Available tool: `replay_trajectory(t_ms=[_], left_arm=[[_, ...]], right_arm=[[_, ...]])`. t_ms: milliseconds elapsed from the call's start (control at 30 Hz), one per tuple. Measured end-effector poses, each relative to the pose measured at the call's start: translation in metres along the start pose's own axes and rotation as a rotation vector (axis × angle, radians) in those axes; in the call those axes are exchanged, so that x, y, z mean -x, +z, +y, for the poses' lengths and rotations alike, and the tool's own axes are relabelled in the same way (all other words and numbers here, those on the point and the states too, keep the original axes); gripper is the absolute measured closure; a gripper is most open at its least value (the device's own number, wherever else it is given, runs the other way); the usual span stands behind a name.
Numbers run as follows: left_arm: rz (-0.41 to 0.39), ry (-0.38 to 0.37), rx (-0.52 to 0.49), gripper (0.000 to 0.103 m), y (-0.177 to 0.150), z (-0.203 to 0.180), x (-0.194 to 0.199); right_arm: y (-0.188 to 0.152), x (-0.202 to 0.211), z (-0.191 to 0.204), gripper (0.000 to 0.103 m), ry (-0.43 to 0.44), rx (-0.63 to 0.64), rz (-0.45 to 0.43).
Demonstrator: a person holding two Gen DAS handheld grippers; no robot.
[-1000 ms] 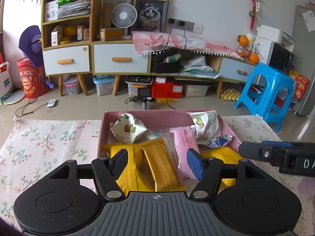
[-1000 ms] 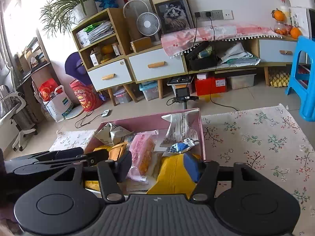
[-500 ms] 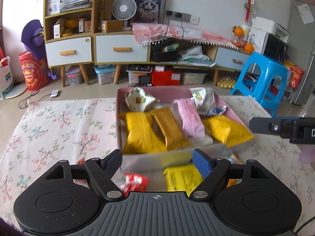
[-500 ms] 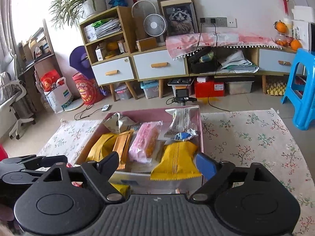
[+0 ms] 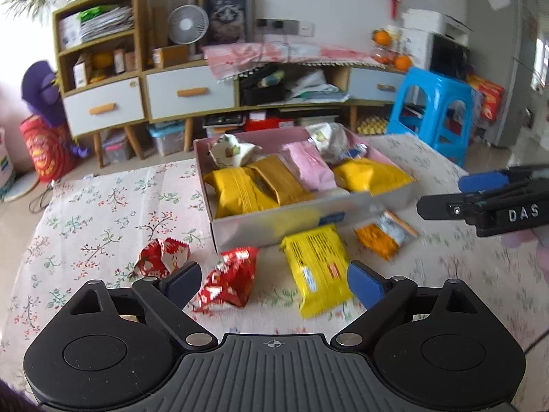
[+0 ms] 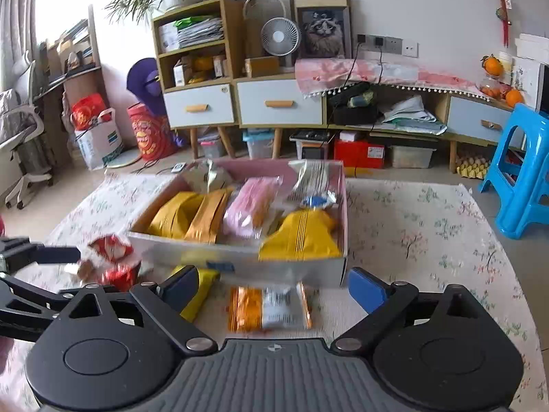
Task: Organize snacks
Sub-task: 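Move both open tools back toward the remaining snacks on the table, then grasp the red candy pack with the left tool while the right tool grasps the orange-white bar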
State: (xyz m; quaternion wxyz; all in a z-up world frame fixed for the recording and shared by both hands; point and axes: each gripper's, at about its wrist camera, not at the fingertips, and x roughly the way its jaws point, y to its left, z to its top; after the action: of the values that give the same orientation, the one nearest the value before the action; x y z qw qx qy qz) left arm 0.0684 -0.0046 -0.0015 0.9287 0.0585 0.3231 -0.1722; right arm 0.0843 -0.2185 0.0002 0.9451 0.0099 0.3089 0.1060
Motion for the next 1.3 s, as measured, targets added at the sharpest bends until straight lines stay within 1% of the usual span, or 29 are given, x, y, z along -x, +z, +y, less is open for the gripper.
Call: replay_trajectory(t_ms=[133,233,400,633,833,900,933,1033,1133,1300], left_arm=[[0.008,-0.022,-0.023,0.009,-0.015,0.001,0.003],[0.024,-0.023,-0.04,0.009,-0.024,0.002,0.0],[0.036,-0.004,-0.043,0.009,-0.033,0.007,-0.007],[0.003,0.031,-0.029,0.009,-0.041,0.024,-0.019],[0.028,0.032,0.026,0.009,-0.046,0.041,-0.041],[0.013,0.032,0.026,0.009,-0.046,0.042,-0.044],[0.008,0.032,0.027,0.009,-0.046,0.042,-0.045],[0.003,0.033,0.031,0.009,-0.044,0.043,-0.049],[0.002,0.031,0.033,0.009,-0.041,0.044,-0.052],[0.001,0.033,0.038,0.01,-0.037,0.045,-0.056]], right_arm=[[-0.015,0.003,-0.001,0.016,-0.007,0.019,0.01],[-0.024,0.003,-0.001,0.015,-0.01,0.031,0.021],[-0.04,-0.002,0.002,0.014,-0.024,0.064,0.055],[-0.056,-0.013,0.005,0.014,-0.019,0.102,0.109],[-0.055,-0.024,-0.001,0.014,-0.016,0.074,0.133],[-0.054,-0.03,-0.005,0.014,-0.018,0.055,0.152],[-0.054,-0.033,-0.007,0.012,-0.02,0.045,0.167],[-0.052,-0.04,-0.009,0.009,-0.035,0.051,0.166],[-0.049,-0.045,-0.009,0.009,-0.04,0.051,0.157],[-0.044,-0.054,-0.004,0.009,-0.026,0.065,0.14]])
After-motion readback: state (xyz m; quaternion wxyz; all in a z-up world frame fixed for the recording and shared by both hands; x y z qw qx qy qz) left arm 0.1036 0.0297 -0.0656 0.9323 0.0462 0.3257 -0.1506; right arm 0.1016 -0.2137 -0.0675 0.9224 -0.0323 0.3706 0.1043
